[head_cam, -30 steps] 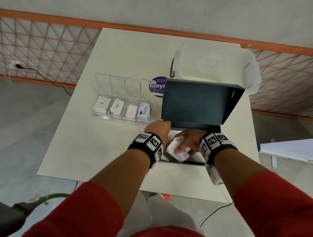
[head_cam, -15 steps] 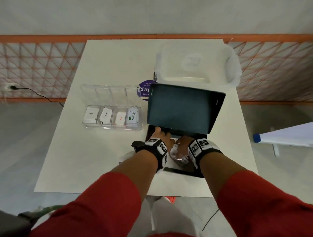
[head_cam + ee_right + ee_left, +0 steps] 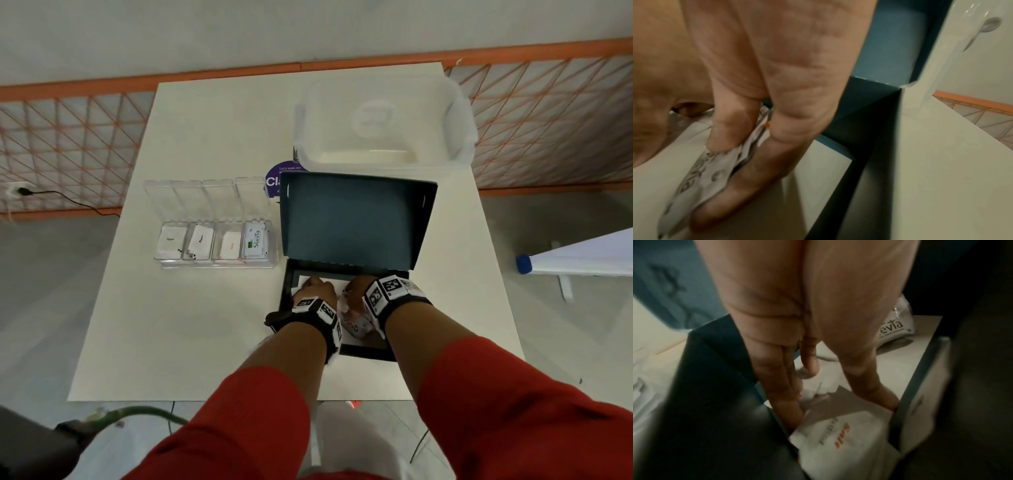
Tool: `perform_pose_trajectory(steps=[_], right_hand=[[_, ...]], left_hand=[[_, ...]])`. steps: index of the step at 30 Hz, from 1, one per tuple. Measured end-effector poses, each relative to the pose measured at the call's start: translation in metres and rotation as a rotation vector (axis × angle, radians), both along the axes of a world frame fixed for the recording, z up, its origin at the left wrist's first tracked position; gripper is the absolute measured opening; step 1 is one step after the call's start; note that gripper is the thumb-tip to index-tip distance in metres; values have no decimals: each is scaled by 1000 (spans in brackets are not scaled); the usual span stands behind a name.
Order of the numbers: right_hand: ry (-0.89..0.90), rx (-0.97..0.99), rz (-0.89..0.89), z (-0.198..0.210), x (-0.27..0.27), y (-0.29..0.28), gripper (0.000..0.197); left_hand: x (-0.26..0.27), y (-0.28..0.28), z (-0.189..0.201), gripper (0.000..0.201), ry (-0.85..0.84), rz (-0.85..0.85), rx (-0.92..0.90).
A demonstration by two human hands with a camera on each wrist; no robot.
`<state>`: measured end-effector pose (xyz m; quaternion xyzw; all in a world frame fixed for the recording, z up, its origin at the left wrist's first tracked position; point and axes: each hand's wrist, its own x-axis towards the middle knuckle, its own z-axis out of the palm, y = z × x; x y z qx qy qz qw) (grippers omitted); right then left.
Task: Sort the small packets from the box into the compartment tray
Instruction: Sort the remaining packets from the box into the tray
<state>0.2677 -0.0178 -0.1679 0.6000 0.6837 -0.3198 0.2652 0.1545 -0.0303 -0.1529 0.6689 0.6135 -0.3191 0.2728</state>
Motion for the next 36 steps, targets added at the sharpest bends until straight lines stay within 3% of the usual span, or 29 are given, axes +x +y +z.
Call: perform_pose_trajectory(steps=[4,9,12,14,16,20,22,30,36], right_hand=[[-2,-38,6,-4,-5,3,29],[-21,-9,109,-6,1,6,51],[-4,-64,151,6,3,6,70],[36,-54,137,13,1,6,66],[121,-75,8,22,1,8,55],[689,-449,-819,32,-1,13,43],[835,-516,-1036,38,0,10,36],[1246,-721,-1225,39,15,-3,32],[1245,-560,-1172,32,15,-12,34]], left_hand=[[0,-3,5,64,-10,39,-18],[-5,8,11,42,13,-136,42],[-10,31,23,26,-82,-132,107],[-16,48,35,22,-150,-93,76],[-22,59,44,23,-244,-28,29],[-34,61,66,26,-560,246,115],[-39,57,72,26,-679,378,167],[-49,34,53,26,-833,608,242],[-47,28,48,17,-956,604,274]])
